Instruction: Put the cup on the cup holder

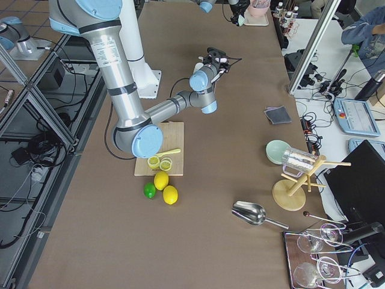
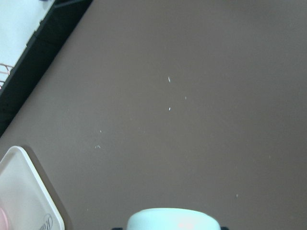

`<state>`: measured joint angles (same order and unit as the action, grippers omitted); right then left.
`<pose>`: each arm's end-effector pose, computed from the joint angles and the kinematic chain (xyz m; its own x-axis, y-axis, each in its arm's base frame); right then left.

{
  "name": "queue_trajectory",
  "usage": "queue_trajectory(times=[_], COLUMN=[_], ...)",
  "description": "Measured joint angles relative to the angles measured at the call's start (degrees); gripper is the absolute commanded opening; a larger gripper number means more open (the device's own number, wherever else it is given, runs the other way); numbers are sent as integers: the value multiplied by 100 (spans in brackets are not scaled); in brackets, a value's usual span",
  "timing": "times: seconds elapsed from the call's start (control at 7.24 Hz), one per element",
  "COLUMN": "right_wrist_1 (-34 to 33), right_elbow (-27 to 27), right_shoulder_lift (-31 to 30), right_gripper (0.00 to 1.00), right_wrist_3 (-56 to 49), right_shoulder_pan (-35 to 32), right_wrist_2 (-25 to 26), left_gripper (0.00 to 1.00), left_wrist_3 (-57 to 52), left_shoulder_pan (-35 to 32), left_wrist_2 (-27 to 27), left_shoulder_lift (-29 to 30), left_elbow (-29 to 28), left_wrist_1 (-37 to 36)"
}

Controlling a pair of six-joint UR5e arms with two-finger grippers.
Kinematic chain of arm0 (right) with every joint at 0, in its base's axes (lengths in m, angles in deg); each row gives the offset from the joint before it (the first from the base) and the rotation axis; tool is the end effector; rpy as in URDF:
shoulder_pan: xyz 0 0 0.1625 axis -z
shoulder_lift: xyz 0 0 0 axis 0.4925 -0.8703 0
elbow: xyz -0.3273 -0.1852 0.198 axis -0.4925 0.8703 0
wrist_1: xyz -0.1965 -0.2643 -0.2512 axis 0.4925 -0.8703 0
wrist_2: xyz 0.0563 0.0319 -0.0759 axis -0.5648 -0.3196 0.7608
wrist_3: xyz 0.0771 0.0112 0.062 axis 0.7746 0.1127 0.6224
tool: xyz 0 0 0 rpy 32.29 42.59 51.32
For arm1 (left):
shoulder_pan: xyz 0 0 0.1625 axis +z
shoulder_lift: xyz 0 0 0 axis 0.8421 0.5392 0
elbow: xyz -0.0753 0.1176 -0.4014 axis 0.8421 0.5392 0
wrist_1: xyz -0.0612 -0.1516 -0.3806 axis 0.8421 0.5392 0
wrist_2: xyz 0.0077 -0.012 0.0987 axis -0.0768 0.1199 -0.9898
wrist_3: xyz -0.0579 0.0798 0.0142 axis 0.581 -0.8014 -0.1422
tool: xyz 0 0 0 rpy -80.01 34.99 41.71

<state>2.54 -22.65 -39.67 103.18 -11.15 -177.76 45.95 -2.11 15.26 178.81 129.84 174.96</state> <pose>-0.3598 -0.4523 0.2710 0.2379 -0.9050 0.3527 -0.5188 0.1886 0.8338 0.2214 -0.5973 0.4091 0.8267 0.4942 -0.2690 -0.2377 0.7401 0.6291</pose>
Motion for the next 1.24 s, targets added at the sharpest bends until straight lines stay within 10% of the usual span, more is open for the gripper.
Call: queue_trajectory(times=[0.97, 1.24], right_wrist_1=[-268, -263], right_elbow=[239, 460], right_shoulder_lift=[408, 554], right_gripper=[0, 0], right_wrist_3=[-57, -170], right_shoulder_pan=[505, 615], right_wrist_2=[776, 871], left_gripper=[0, 0], left_wrist_3=[1805, 2076], left_shoulder_pan=[517, 1317], left_wrist_2=[-108, -1029], left_shoulder_lift=[-899, -792], left_elbow=[-426, -699], left_wrist_1=[6092, 7489])
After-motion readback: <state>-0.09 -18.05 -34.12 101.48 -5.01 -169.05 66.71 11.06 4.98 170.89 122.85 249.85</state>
